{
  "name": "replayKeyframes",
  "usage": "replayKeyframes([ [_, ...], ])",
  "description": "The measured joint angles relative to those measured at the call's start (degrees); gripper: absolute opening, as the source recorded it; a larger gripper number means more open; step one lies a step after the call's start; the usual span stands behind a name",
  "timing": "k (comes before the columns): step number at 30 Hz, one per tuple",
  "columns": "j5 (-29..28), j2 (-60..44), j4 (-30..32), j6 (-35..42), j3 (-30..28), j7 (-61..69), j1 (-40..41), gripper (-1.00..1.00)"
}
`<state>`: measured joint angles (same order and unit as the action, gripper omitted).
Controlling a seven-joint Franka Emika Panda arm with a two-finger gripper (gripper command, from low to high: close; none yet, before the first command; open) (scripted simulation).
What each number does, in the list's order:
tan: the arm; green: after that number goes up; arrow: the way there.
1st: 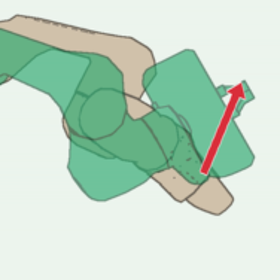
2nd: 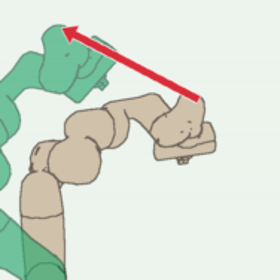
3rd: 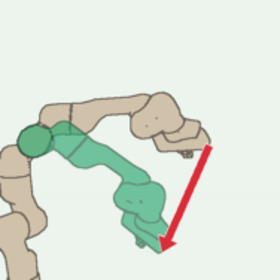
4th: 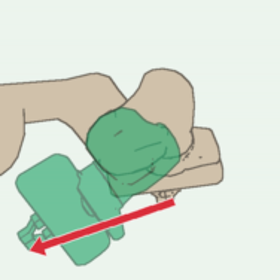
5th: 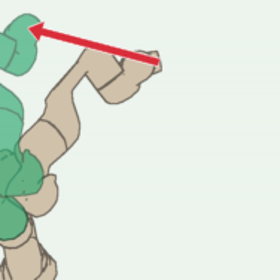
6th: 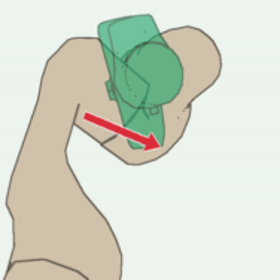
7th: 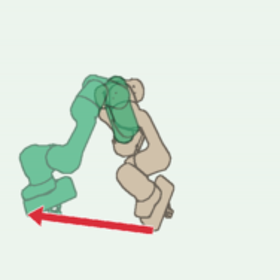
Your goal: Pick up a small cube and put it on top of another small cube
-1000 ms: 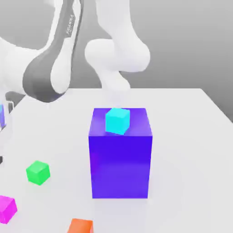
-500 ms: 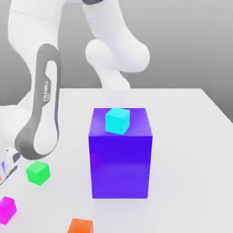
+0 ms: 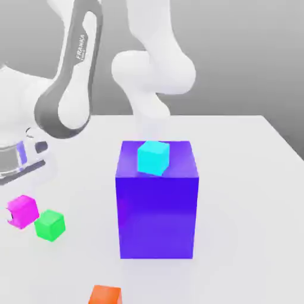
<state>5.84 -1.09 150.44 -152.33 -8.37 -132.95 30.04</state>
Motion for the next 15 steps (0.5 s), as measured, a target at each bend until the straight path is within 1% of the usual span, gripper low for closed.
replayKeyframes([
  [3,-5.0,4.7,5.5,-0.5,0.1,-9.4,2.3,-1.00],
  [5,-6.8,4.8,7.3,-2.0,-0.1,-12.7,2.8,-1.00],
  [8,-6.3,1.0,7.5,-6.0,0.0,-13.0,2.8,-1.00],
  [11,-4.0,-3.8,7.4,-10.6,0.3,-11.4,2.4,-1.00],
  [12,-2.9,-5.5,7.3,-12.2,0.9,-10.7,2.8,1.00],
  [15,-2.9,-5.5,7.3,-12.2,0.9,-10.7,2.8,1.00],
])
